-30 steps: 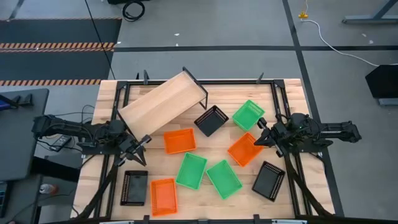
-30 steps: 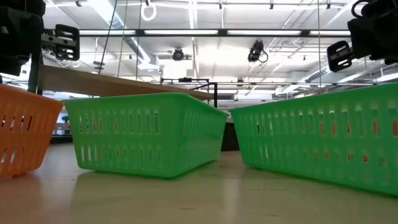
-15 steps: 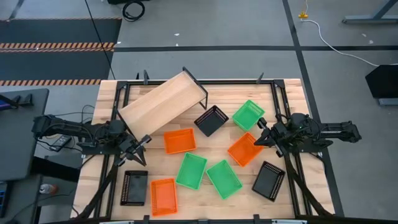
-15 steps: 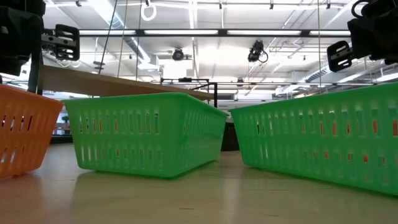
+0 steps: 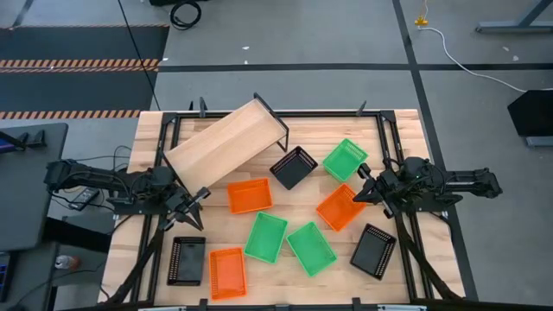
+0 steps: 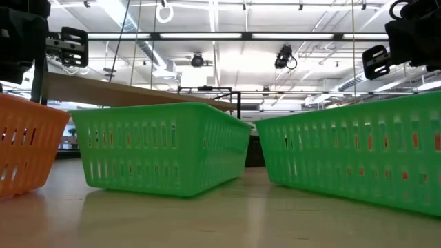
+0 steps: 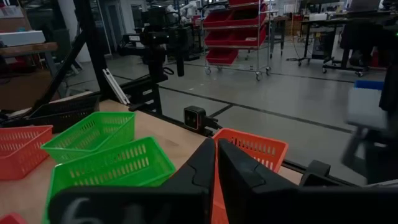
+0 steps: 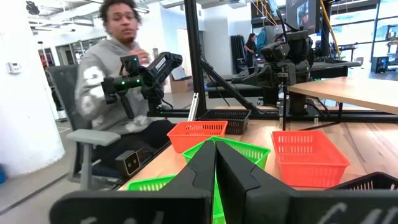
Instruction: Stack baskets on shelf by color
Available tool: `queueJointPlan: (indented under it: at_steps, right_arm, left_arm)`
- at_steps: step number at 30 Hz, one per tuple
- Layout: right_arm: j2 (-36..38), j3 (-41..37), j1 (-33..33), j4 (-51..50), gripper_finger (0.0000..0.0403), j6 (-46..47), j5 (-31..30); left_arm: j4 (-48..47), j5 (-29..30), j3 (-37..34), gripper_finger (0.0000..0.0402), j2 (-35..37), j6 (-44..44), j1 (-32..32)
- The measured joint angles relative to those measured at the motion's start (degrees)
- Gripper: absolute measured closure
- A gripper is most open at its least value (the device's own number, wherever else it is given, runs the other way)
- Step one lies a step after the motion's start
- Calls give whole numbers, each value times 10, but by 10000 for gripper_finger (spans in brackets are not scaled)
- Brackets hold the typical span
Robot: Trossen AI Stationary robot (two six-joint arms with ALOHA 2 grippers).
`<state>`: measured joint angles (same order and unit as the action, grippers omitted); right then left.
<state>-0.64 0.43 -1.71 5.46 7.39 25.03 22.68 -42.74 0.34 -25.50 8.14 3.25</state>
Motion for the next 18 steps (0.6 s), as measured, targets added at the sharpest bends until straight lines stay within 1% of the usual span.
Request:
queueJointPlan:
  at_steps: [9, 16, 17, 18]
  right_arm:
    - [0, 0, 0, 0, 383, 0, 0]
    - [0, 0, 0, 0, 383, 0, 0]
    - [0, 0, 0, 0, 383, 0, 0]
    - [0, 0, 0, 0, 383, 0, 0]
  left_arm:
    - [0, 0, 0, 370, 0, 0, 0]
    - [0, 1, 0, 377, 0, 0, 0]
    - [1, 11, 0, 378, 0, 0, 0]
    - [9, 42, 0, 378, 0, 0, 0]
